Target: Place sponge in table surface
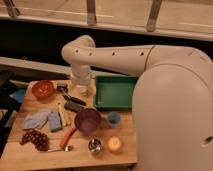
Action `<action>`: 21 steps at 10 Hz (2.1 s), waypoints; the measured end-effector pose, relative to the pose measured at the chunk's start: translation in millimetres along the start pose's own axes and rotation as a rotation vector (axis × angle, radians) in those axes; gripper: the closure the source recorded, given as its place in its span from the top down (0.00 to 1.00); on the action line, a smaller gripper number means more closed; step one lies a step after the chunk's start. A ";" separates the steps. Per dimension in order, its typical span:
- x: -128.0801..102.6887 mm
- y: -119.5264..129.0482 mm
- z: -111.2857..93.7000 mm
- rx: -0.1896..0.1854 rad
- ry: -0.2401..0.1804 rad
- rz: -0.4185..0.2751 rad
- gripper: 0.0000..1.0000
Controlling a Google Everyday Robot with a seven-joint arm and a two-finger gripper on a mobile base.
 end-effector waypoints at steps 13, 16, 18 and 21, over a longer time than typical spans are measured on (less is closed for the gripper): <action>5.7 110.8 57.2 -0.189 -0.018 -0.113 0.74; 24.7 129.4 69.1 -0.169 0.023 -0.142 0.74; 33.7 139.7 78.0 -0.193 0.050 -0.144 0.74; 47.2 166.8 94.3 -0.248 0.090 -0.178 0.74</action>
